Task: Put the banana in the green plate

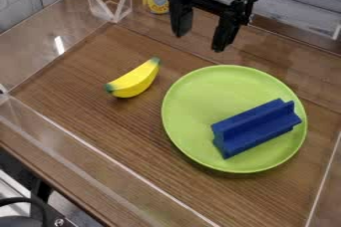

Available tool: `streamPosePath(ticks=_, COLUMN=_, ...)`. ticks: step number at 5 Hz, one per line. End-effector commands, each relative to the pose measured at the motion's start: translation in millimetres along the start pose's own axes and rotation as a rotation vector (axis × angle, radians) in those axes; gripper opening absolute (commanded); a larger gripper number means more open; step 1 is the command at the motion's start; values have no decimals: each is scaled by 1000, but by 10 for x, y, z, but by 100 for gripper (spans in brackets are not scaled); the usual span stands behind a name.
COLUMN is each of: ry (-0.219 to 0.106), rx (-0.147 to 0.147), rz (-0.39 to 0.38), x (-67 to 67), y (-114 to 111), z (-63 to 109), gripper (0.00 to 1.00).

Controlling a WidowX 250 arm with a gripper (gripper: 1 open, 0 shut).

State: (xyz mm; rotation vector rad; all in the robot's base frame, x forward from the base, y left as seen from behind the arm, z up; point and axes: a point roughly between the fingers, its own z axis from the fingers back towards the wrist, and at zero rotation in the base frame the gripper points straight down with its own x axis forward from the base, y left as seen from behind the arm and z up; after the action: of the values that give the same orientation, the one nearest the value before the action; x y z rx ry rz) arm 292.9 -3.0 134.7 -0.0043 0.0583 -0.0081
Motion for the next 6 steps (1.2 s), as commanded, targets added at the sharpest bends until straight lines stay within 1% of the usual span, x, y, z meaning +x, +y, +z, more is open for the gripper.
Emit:
streamPosePath(ticks=1, ry=-1, rx=0, rz=-5, x=-28, y=84, z=-66, gripper=100)
streamPosePath(ticks=2, ry=-19, rx=6, rz=-16, x=-85, y=225, z=-145, gripper=100)
streamPosePath(ticks=3, ry=-40, rx=12, rz=-41, x=-130, y=353, z=-181, gripper=100)
streamPosePath(ticks=4, ry=-49, rx=20, rz=-57, x=-147, y=452, z=-230, gripper=100)
streamPosePath(ticks=6, ry=-55, rx=20, rz=-98, x=-188, y=598, z=-334, gripper=100)
